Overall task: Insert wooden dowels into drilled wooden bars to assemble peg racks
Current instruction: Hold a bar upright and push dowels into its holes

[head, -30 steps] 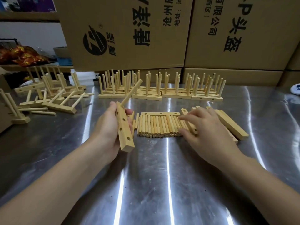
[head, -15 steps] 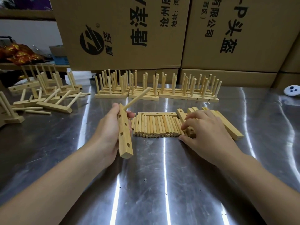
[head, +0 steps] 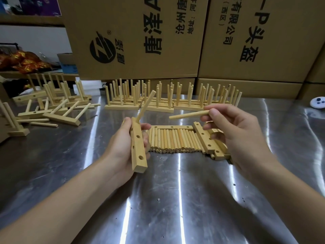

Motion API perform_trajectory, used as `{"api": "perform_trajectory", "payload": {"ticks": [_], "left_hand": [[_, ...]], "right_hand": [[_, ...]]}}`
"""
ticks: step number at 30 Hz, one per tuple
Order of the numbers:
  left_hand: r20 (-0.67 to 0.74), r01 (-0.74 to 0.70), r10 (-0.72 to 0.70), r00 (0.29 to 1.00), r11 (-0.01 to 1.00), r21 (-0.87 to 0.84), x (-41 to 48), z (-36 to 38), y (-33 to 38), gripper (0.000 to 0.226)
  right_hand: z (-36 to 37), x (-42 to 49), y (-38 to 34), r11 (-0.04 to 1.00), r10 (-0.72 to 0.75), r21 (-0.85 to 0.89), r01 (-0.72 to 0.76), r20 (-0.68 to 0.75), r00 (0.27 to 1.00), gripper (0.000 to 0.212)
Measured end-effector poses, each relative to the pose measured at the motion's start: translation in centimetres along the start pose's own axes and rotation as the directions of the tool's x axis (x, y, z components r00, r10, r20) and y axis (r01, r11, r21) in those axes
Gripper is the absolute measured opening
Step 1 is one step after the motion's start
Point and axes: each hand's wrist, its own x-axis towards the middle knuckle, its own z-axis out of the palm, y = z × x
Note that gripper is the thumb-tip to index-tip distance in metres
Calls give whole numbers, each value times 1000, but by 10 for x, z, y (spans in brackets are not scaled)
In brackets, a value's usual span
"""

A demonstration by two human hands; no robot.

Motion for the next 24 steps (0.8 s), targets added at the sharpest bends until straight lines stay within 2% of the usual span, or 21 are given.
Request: {"api": "perform_trajectory", "payload": {"ticks": [3, 7, 17, 24], "left_hand": [[114, 32, -23, 993, 997, -77, -4, 3, 0, 59], [186, 40, -23, 982, 995, -88, -8, 6, 1, 57], [159, 42, -31, 987, 997, -67, -8, 9, 2, 56], [145, 53, -42, 989, 996, -70, -9, 10, 2, 54]], "right_hand": [[6, -3, 1, 998, -63, -3, 63, 86, 994, 21], [14, -9, 2, 989, -117, -74, 125, 114, 987, 21], [17, -14, -1, 975, -185, -110, 195, 93, 978, 23], [18, -14, 0, 972, -178, -136, 194, 122, 976, 22]]}}
